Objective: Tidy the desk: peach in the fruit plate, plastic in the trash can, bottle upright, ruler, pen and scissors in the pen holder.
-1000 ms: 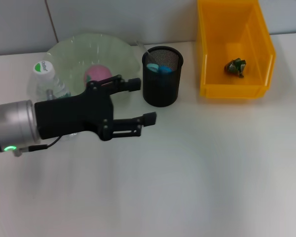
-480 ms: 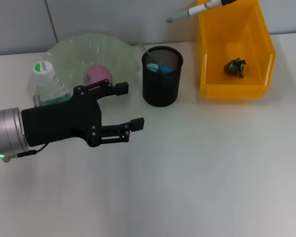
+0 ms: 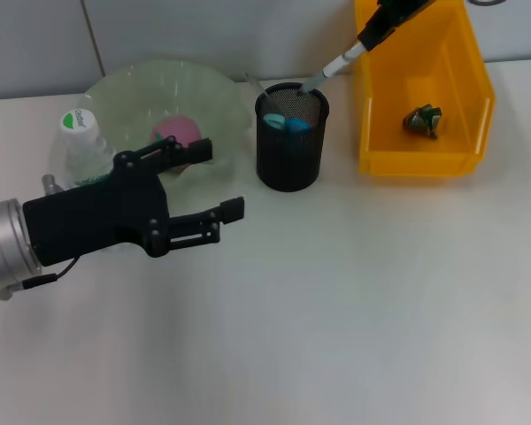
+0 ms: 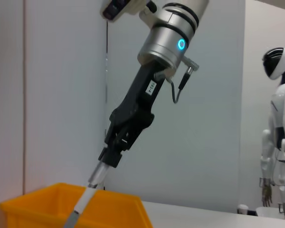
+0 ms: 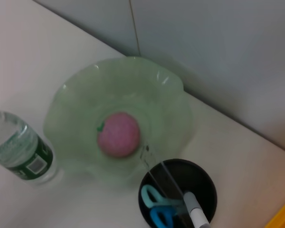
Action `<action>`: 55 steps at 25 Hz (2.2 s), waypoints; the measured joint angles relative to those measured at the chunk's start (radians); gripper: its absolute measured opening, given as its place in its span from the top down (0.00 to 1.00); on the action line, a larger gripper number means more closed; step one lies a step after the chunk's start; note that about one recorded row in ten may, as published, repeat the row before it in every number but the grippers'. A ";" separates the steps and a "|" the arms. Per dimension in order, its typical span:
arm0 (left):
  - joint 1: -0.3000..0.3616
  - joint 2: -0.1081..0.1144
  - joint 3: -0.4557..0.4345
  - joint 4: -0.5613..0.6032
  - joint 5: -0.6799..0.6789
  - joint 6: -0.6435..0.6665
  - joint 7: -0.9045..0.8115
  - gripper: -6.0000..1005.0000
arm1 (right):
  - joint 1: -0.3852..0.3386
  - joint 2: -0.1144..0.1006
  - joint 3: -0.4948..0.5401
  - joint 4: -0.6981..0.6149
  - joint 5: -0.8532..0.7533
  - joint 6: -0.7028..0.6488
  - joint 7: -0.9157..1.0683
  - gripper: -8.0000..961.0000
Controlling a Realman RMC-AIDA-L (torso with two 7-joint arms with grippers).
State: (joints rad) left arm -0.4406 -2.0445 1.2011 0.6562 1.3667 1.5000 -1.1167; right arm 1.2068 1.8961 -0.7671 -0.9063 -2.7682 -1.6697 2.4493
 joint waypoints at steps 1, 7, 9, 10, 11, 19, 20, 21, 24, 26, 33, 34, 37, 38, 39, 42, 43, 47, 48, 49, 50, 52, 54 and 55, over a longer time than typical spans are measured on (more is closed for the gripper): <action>0.004 0.000 -0.004 0.000 0.000 0.000 0.000 0.14 | 0.008 -0.001 -0.013 0.025 -0.008 0.024 0.005 0.86; 0.007 -0.001 -0.005 -0.004 0.001 0.001 0.000 0.14 | 0.020 0.004 -0.048 0.094 -0.014 0.088 0.008 0.86; 0.007 -0.005 -0.005 -0.005 0.003 0.002 0.001 0.14 | 0.027 0.006 -0.051 0.131 -0.014 0.118 0.008 0.86; 0.007 -0.008 -0.005 -0.005 0.004 0.002 0.001 0.14 | 0.030 0.007 -0.052 0.147 -0.015 0.131 0.008 0.86; 0.008 -0.010 -0.005 -0.005 0.004 0.003 0.001 0.14 | 0.036 0.010 -0.057 0.175 -0.018 0.158 0.008 0.86; 0.018 -0.012 -0.006 -0.006 0.000 0.027 -0.008 0.14 | 0.032 0.033 -0.104 0.232 -0.020 0.258 0.008 0.86; 0.018 -0.013 -0.006 -0.006 0.000 0.031 -0.009 0.14 | 0.032 0.036 -0.104 0.238 -0.020 0.267 0.008 0.86; 0.018 -0.013 -0.006 -0.006 0.000 0.034 -0.009 0.14 | 0.034 0.039 -0.105 0.254 -0.020 0.286 0.006 0.86; 0.022 -0.013 -0.006 -0.006 0.000 0.043 -0.011 0.14 | 0.039 0.042 -0.107 0.270 -0.020 0.301 0.005 0.86; 0.024 -0.013 -0.006 -0.006 0.000 0.044 -0.011 0.14 | 0.042 0.049 -0.114 0.273 -0.020 0.316 0.005 0.86; 0.031 -0.012 -0.011 -0.006 0.000 0.052 -0.012 0.14 | 0.032 0.069 -0.130 0.246 -0.021 0.358 0.034 0.79; 0.031 -0.012 -0.015 -0.006 0.000 0.054 -0.012 0.14 | 0.030 0.072 -0.130 0.237 -0.021 0.358 0.034 0.76; 0.032 -0.009 -0.022 -0.006 0.000 0.065 -0.014 0.14 | 0.021 0.084 -0.130 0.208 -0.021 0.358 0.034 0.66; 0.031 -0.008 -0.022 -0.006 0.001 0.065 -0.016 0.14 | 0.017 0.088 -0.130 0.196 -0.022 0.358 0.034 0.63; 0.032 -0.008 -0.022 -0.005 0.002 0.065 -0.017 0.14 | 0.013 0.093 -0.130 0.183 -0.022 0.358 0.035 0.59; 0.031 -0.008 -0.022 -0.005 0.005 0.066 -0.019 0.14 | -0.028 0.123 -0.129 0.093 -0.010 0.359 0.024 0.47; 0.031 -0.007 -0.022 -0.005 0.006 0.066 -0.020 0.14 | -0.046 0.134 -0.129 0.055 -0.001 0.360 0.016 0.43; 0.031 -0.006 -0.020 -0.006 0.006 0.068 -0.022 0.14 | -0.207 0.187 -0.151 -0.177 0.144 0.361 -0.038 0.29; 0.032 -0.008 -0.020 -0.010 0.006 0.070 -0.023 0.14 | -0.251 0.188 -0.168 -0.218 0.211 0.365 -0.050 0.25; 0.036 -0.010 -0.021 -0.012 0.006 0.070 -0.023 0.14 | -0.314 0.186 -0.190 -0.263 0.320 0.378 -0.068 0.25; 0.038 -0.011 -0.021 -0.013 0.006 0.070 -0.023 0.14 | -0.370 0.184 -0.207 -0.298 0.425 0.395 -0.094 0.25; 0.041 -0.012 -0.022 -0.015 0.006 0.070 -0.023 0.14 | -0.489 0.183 -0.232 -0.353 0.625 0.432 -0.176 0.25; 0.044 -0.013 -0.017 -0.021 0.006 0.070 -0.024 0.14 | -0.609 0.184 -0.250 -0.374 0.855 0.449 -0.318 0.25; 0.045 -0.013 -0.016 -0.021 0.006 0.070 -0.024 0.14 | -0.656 0.184 -0.256 -0.371 0.957 0.443 -0.382 0.25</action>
State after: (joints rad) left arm -0.3961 -2.0577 1.1850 0.6350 1.3729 1.5697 -1.1409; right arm 0.5503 2.0801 -1.0231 -1.2772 -1.8117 -1.2269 2.0668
